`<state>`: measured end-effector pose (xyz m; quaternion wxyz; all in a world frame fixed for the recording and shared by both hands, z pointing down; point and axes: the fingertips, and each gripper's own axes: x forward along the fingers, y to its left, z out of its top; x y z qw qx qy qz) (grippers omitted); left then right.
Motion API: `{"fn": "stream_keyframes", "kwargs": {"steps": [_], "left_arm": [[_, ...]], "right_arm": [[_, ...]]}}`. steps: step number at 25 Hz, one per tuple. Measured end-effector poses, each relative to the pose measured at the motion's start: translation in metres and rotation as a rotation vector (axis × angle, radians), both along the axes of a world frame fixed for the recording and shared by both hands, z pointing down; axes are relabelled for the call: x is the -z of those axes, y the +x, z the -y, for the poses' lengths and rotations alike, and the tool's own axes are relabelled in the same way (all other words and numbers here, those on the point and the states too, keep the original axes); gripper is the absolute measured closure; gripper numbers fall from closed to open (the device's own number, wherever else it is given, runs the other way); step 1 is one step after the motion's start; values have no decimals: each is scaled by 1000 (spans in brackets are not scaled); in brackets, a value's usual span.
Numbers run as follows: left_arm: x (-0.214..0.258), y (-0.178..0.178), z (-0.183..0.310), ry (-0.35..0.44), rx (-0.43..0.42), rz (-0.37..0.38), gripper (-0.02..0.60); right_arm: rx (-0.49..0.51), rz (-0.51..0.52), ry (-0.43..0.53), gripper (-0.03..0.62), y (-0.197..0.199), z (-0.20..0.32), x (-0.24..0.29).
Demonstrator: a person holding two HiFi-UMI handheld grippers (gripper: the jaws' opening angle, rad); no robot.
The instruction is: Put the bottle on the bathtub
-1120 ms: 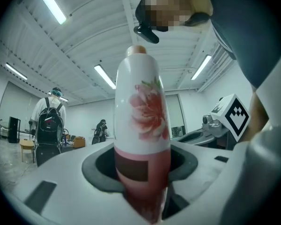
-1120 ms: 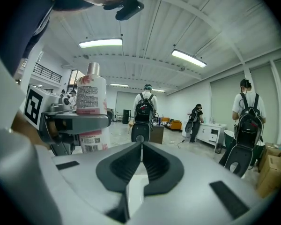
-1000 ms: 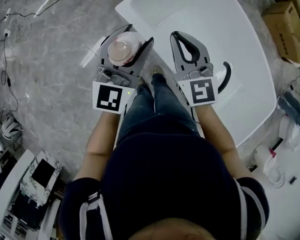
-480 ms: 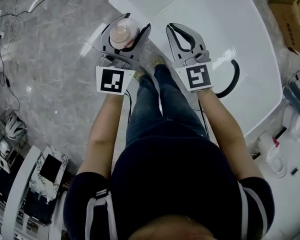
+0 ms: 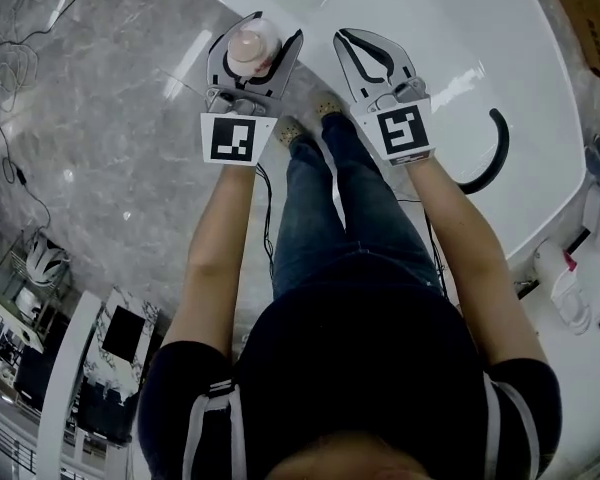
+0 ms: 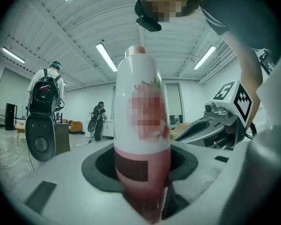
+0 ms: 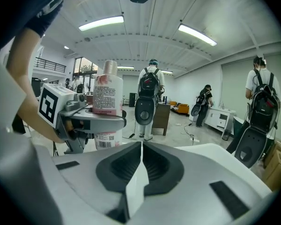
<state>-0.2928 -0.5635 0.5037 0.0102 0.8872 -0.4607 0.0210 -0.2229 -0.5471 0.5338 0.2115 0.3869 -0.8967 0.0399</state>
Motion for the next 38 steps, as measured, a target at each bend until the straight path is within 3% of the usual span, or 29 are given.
{"fn": "stream_keyframes", "kwargs": {"steps": [10, 16, 22, 28, 38], "left_arm": [[-63, 7, 23, -17, -23, 43, 348], [-96, 8, 28, -84, -11, 34, 348], [-114, 19, 39, -96, -17, 40, 348], [-137, 15, 43, -161, -6, 54, 348], [-155, 21, 54, -157, -14, 60, 348]], "right_arm": [[-6, -12, -46, 565, -7, 8, -48], [-15, -35, -84, 566, -9, 2, -72], [-25, -53, -104, 566, -1, 6, -87], [-42, -57, -122, 566, -1, 9, -98], [-37, -62, -140, 565, -2, 7, -109]]}}
